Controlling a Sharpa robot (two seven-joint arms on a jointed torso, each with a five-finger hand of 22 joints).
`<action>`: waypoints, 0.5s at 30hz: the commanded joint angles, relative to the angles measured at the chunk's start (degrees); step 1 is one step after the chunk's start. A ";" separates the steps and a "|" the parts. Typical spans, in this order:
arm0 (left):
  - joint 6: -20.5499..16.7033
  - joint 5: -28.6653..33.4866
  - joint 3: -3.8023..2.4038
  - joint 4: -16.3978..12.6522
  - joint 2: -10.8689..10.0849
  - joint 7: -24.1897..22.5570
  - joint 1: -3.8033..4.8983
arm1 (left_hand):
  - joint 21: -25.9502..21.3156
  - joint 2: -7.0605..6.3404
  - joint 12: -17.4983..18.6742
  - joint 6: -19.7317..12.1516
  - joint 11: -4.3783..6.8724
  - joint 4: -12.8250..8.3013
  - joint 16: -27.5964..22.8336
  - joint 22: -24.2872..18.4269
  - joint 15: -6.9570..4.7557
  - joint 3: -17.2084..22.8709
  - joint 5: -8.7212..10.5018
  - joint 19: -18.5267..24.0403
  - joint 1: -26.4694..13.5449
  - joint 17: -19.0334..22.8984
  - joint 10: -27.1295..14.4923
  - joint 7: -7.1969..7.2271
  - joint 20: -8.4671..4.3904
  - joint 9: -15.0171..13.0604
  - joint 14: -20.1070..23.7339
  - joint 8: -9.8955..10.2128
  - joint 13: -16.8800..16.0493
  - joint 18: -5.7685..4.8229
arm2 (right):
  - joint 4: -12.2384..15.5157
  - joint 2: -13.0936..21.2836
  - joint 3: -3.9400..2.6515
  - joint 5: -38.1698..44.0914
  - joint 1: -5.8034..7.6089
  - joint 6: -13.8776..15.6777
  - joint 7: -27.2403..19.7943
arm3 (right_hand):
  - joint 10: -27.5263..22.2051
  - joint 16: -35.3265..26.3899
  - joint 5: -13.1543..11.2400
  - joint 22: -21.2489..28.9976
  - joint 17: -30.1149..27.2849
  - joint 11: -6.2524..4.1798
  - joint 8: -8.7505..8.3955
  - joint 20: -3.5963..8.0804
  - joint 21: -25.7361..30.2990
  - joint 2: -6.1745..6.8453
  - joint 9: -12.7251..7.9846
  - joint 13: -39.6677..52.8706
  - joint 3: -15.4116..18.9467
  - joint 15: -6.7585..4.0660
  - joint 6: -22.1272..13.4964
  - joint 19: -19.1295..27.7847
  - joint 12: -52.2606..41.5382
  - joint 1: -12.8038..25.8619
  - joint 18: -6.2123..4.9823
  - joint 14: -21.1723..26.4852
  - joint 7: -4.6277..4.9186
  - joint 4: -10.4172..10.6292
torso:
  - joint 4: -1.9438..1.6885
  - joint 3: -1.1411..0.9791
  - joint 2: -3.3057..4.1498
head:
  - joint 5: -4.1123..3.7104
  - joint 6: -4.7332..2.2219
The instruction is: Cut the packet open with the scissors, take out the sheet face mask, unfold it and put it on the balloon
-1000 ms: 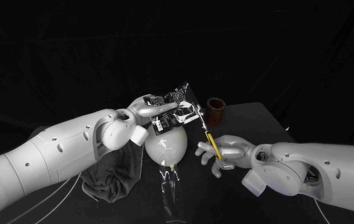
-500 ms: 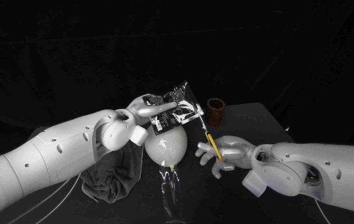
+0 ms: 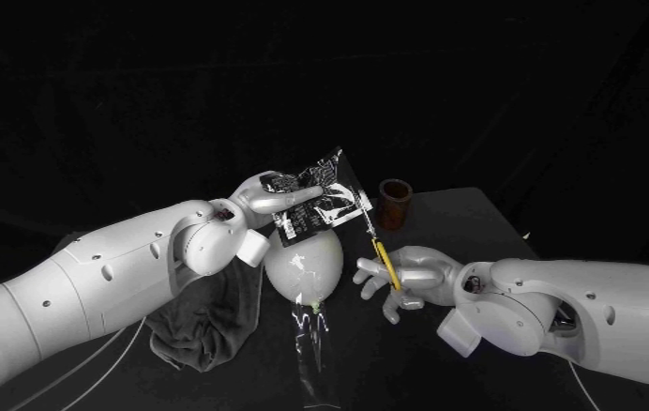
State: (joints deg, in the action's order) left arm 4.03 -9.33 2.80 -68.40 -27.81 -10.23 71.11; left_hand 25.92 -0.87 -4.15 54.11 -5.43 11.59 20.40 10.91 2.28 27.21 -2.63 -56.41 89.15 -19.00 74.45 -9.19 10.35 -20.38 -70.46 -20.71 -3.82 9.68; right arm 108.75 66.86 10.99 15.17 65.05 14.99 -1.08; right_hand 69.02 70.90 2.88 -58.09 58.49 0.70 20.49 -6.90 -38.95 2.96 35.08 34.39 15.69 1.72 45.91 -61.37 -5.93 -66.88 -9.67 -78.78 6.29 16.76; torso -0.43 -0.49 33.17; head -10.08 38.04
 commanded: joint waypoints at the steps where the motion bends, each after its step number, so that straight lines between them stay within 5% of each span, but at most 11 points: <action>1: 1.75 -1.56 -0.02 -0.22 0.07 -1.00 0.02 | 0.24 0.47 -0.14 0.26 0.15 -0.40 0.36 0.06 0.04 0.17 -0.16 -0.11 -0.07 -0.09 0.35 0.15 -0.32 -3.07 -0.26 -0.30 -0.10 0.67 | 0.10 -0.06 -0.11 -0.11 0.28 -0.03 -1.38 | 4.79 0.17 -0.12 -0.08 -0.03 4.12 -0.24 -0.05 -0.28 0.13 -0.05 -0.09 -0.37 -0.93 -2.92 -0.02 0.20 0.17 -0.40 0.84 3.14 -0.03 | 0.02 0.00 -0.03 | -0.09 0.07; 7: 2.45 -2.81 -0.01 -0.20 0.00 -1.33 0.01 | 0.35 0.44 -0.12 0.32 0.20 -0.57 0.47 0.12 0.00 0.18 -0.16 -0.12 -0.12 -0.24 0.46 0.20 -0.35 -3.16 -0.28 -0.34 -0.09 0.68 | -0.08 0.06 -0.11 -0.09 0.56 -0.31 -1.23 | 6.62 0.50 -0.16 -0.49 0.21 3.54 0.66 0.16 -0.96 -0.83 0.23 -0.47 -0.39 -1.31 -0.99 -0.49 -0.24 -0.47 -0.38 0.53 2.56 -0.22 | 0.02 0.01 -0.02 | -0.06 0.22; 9: 2.68 -3.06 -0.01 -0.19 -0.01 -1.46 0.01 | 0.42 0.41 -0.12 0.35 0.22 -0.66 0.53 0.16 -0.03 0.17 -0.16 -0.12 -0.15 -0.33 0.53 0.22 -0.37 -3.22 -0.29 -0.36 -0.08 0.68 | -0.22 0.11 -0.11 0.07 0.61 -0.38 -1.06 | 11.06 2.28 -0.11 -2.44 2.55 1.84 3.61 1.19 -4.17 -2.32 1.42 0.46 0.34 -2.75 3.55 -2.67 -2.46 -1.77 0.00 -1.10 0.58 -0.46 | 0.03 0.02 -0.03 | -0.04 0.25; 15: 3.04 -3.34 -0.01 -0.15 0.00 -1.78 0.01 | 0.51 0.38 -0.10 0.39 0.25 -0.75 0.61 0.21 -0.05 0.15 -0.16 -0.13 -0.22 -0.44 0.61 0.26 -0.39 -3.28 -0.31 -0.39 -0.08 0.68 | -0.71 0.20 -0.11 0.66 0.69 -0.70 -0.18 | 16.07 7.73 -0.14 -8.07 10.65 -0.70 7.39 3.38 -13.17 -4.35 4.01 4.06 2.86 -4.88 7.21 -8.32 -6.89 -3.92 1.66 -5.21 -1.85 -0.58 | 0.04 0.01 -0.01 | -0.01 0.45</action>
State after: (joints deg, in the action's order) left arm 4.94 -11.31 2.76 -68.32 -27.96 -11.20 71.14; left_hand 26.14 -0.88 -4.15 54.00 -5.20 11.43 20.63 11.02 2.29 27.05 -2.63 -56.41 89.14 -19.39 74.68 -8.89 10.35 -20.38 -70.47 -20.93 -3.81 9.64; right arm 108.08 67.08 11.02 15.24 65.58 15.00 -0.86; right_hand 72.32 78.26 2.88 -65.76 68.53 -1.11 27.68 -3.72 -51.56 -1.00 38.87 38.14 18.28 -2.86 52.81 -69.30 -12.55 -70.83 -8.76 -83.37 4.31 16.15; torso -0.40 -0.47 33.16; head -10.12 38.40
